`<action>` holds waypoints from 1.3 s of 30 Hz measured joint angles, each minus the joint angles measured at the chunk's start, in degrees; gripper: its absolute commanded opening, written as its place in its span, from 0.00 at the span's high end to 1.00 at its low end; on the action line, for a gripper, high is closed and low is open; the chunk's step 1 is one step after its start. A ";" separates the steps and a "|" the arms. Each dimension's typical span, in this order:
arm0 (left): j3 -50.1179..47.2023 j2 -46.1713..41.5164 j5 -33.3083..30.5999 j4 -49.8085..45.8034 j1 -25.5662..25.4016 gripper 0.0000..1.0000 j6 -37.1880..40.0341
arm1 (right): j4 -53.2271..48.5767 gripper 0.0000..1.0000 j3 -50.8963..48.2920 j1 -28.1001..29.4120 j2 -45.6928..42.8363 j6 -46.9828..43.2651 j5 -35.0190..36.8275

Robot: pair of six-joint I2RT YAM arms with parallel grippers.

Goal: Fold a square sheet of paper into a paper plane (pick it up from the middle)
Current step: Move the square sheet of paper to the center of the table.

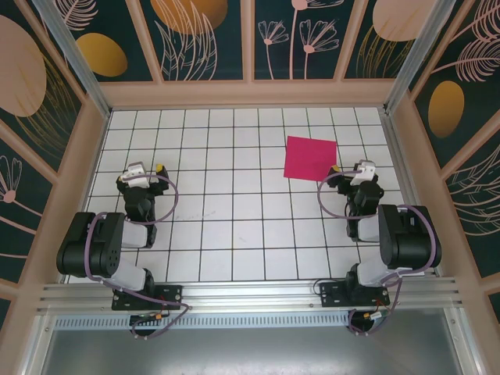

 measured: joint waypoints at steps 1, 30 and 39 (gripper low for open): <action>0.00 0.00 0.00 0.00 0.00 0.01 0.00 | 0.00 0.01 0.00 0.00 0.00 0.00 0.00; 0.00 -0.11 -0.44 -0.20 0.00 0.02 -0.02 | -0.04 0.01 0.00 0.02 -0.02 0.00 0.07; 10.60 -7.17 -4.15 -19.82 0.00 0.02 -2.10 | -27.93 0.01 17.77 0.94 -6.78 5.73 8.26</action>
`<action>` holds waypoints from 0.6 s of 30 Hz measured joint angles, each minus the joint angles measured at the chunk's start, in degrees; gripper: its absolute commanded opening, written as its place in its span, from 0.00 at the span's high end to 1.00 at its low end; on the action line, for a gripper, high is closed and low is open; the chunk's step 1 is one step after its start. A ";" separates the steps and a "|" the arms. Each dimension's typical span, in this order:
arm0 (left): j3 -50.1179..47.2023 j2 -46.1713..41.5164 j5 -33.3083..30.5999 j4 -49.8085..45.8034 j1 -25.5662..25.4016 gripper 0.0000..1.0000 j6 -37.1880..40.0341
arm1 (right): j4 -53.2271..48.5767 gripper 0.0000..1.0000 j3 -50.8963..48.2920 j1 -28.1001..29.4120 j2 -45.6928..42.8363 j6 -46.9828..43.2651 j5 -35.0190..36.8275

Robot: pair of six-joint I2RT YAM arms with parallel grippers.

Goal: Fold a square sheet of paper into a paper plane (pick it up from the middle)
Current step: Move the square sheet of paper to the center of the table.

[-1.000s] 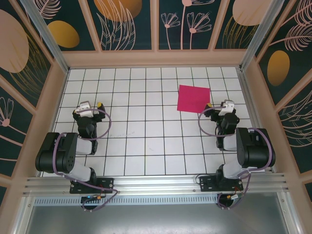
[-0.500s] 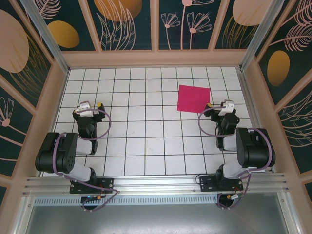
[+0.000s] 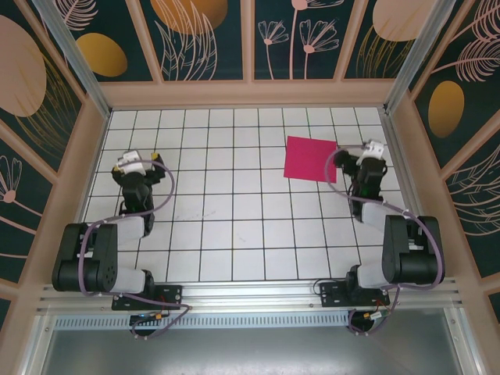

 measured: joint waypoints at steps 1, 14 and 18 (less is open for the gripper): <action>2.49 -0.68 -0.33 -3.37 0.00 0.01 -1.09 | -4.28 0.01 3.87 0.00 0.31 2.03 0.15; 23.45 -7.37 5.75 -39.01 0.00 0.02 -10.67 | -40.70 0.01 35.82 6.80 25.79 18.82 -8.17; 24.59 -9.73 7.82 -44.33 0.00 0.02 -11.58 | -45.83 0.02 41.64 9.86 32.37 20.83 -10.21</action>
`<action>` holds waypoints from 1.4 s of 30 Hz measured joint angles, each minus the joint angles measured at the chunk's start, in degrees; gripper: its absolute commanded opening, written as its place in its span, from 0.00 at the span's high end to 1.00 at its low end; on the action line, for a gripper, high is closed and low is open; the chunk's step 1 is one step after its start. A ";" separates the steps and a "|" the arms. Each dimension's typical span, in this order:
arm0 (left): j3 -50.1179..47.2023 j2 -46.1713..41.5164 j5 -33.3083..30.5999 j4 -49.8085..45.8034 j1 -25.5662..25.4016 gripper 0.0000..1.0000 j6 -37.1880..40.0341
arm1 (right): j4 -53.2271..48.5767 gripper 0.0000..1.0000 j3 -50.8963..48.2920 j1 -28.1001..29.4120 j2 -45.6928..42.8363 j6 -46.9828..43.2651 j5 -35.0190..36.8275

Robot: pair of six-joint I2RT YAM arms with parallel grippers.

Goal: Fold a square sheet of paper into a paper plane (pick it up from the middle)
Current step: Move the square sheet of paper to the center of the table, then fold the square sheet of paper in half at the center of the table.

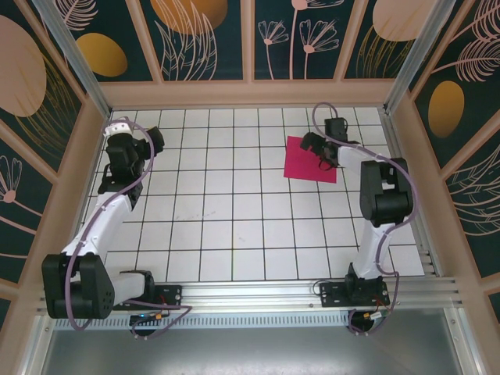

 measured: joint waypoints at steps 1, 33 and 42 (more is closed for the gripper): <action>0.31 -0.15 0.20 -0.87 0.00 0.02 -0.04 | -0.92 0.02 1.25 0.63 1.29 0.44 -0.52; 1.64 4.20 6.36 -6.88 0.00 0.01 -1.53 | -20.00 0.01 -15.65 34.38 -14.08 1.42 2.01; 1.81 4.20 6.38 -7.19 0.00 0.01 -1.68 | -32.54 0.01 -5.03 33.75 -12.46 -1.64 6.03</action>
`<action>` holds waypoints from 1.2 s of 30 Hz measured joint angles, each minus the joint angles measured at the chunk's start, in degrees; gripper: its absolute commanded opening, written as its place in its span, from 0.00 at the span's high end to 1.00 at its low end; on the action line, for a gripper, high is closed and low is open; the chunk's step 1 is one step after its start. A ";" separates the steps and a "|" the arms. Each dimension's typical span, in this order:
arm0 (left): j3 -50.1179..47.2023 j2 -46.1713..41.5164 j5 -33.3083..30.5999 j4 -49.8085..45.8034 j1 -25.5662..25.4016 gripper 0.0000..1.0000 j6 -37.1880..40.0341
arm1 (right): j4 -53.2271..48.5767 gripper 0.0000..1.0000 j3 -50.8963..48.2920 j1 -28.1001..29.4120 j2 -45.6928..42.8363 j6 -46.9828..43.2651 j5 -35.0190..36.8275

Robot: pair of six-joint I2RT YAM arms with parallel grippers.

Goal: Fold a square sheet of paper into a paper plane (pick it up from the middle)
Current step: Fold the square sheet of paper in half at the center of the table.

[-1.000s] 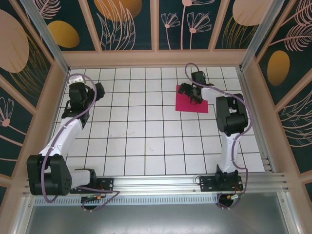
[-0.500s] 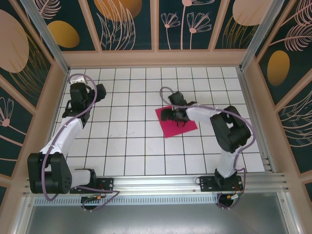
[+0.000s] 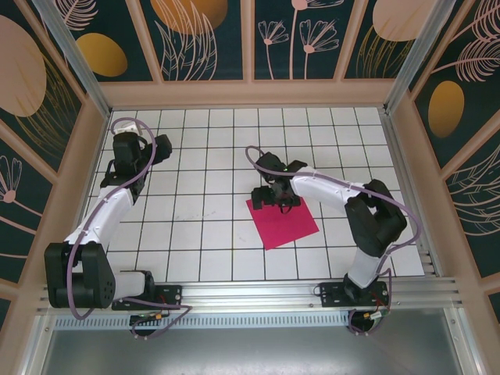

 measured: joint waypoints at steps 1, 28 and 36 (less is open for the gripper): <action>0.02 0.00 0.00 -0.13 0.00 0.02 0.00 | -0.52 0.01 0.00 -0.02 0.50 -0.55 0.15; 0.96 0.96 0.02 -1.68 0.00 0.01 0.02 | -4.13 0.11 -1.44 -1.88 5.92 -6.88 -2.51; 1.01 1.31 0.04 -2.12 0.00 0.01 0.02 | -3.67 0.35 -1.55 -2.58 5.55 -6.43 -2.91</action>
